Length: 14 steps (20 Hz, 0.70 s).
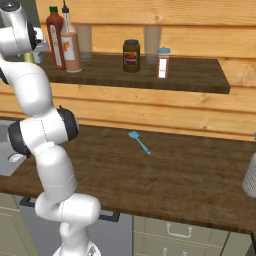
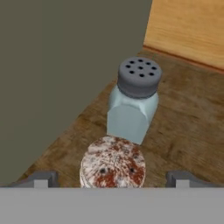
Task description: Put the shaker and condiment bottle from the counter next to their counterparts in the cabinet.
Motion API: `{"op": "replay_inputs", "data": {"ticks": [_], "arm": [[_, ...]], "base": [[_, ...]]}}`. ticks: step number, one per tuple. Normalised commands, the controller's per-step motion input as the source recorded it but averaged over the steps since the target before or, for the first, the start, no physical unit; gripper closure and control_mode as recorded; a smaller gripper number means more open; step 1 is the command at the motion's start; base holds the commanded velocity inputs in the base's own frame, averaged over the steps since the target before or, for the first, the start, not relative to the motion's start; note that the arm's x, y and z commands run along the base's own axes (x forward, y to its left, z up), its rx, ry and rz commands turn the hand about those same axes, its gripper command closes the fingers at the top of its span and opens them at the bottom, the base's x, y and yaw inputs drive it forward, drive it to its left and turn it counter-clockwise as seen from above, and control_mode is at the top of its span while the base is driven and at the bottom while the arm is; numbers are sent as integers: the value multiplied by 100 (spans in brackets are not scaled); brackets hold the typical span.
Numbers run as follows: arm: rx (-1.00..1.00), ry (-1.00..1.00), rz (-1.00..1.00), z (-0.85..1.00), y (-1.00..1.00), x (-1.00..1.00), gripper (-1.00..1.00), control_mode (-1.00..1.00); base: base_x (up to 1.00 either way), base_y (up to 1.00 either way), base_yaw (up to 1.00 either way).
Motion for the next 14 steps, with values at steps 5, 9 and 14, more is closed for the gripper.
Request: {"op": "replay_inputs", "data": {"ticks": [5, 9, 14], "arm": [[0, 0, 0, 0, 0, -1, -100, -100], [2, 0, 0, 0, 0, -14, -100, -100], [6, 0, 0, 0, 0, -33, -100, -100]], "base": [[0, 0, 0], [0, 0, 0], [0, 0, 0]]}}
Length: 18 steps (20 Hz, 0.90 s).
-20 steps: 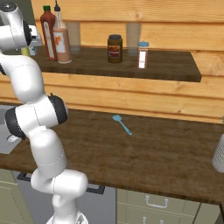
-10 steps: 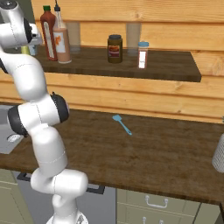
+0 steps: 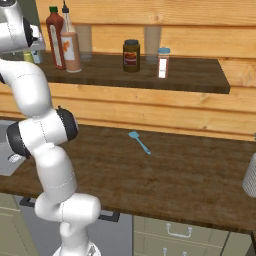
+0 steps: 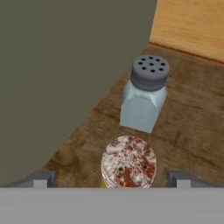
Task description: Put the shaker and condiment bottle from the counter next to their counterparts in the cabinet.
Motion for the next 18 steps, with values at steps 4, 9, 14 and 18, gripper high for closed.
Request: {"op": "replay_inputs", "data": {"ticks": [4, 9, 14, 18], "arm": [[4, -5, 0, -26, -2, -76, -100, -100], [14, -33, 0, -79, -45, -100, -100, -100], [23, -34, 0, -97, -81, -100, -100, -100], [27, -33, 0, -100, -99, -100, -100, -100]], "base": [[0, 0, 0], [0, 0, 0], [0, 0, 0], [0, 0, 0]]}}
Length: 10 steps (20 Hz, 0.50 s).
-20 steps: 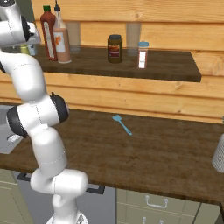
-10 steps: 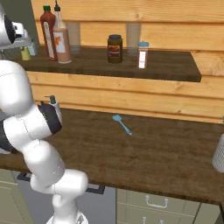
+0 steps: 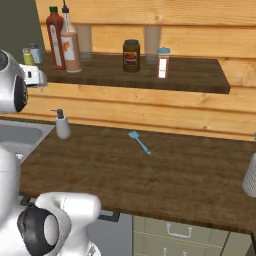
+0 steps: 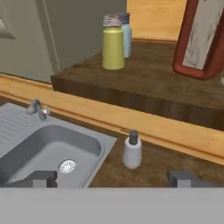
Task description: Put the shaker and condiment bottle from the counter next to their counterparts in the cabinet.
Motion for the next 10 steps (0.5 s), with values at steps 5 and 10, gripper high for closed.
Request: {"op": "replay_inputs", "data": {"ticks": [5, 10], "arm": [[26, -32, 0, -100, -97, -100, -100, -100], [23, -23, 0, -100, -83, -98, -100, -100]], "base": [[0, 0, 0], [0, 0, 0]]}}
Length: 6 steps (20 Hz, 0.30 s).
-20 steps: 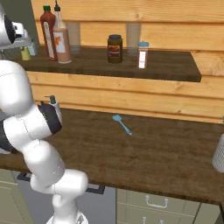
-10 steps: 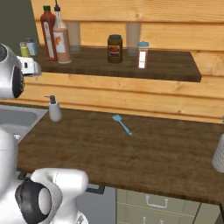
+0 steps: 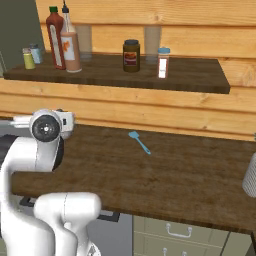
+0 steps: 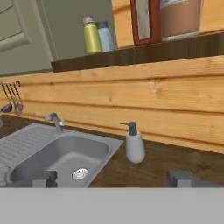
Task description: Put the shaker and condiment bottle from the counter next to their counterparts in the cabinet.
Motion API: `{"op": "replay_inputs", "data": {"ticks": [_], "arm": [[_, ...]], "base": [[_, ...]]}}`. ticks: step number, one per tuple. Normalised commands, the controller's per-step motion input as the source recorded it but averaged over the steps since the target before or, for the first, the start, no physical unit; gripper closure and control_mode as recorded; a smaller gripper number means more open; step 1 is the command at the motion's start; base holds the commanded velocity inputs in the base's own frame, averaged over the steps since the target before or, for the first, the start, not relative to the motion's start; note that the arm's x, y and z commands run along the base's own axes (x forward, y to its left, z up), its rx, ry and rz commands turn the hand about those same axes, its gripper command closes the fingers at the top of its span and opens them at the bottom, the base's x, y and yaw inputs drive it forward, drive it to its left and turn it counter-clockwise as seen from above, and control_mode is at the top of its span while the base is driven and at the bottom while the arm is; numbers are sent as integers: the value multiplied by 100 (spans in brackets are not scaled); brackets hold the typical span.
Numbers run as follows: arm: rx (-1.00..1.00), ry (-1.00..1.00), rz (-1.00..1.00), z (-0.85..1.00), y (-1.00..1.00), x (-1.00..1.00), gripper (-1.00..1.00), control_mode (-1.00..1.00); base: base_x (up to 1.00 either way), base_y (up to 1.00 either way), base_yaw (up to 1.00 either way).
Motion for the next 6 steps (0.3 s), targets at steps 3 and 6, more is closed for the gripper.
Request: {"op": "replay_inputs", "data": {"ticks": [3, 6], "arm": [[11, -1, 0, -87, -54, -39, -100, -100], [0, 0, 0, -7, -4, 0, -100, -100]], "base": [[0, 0, 0], [0, 0, 0]]}}
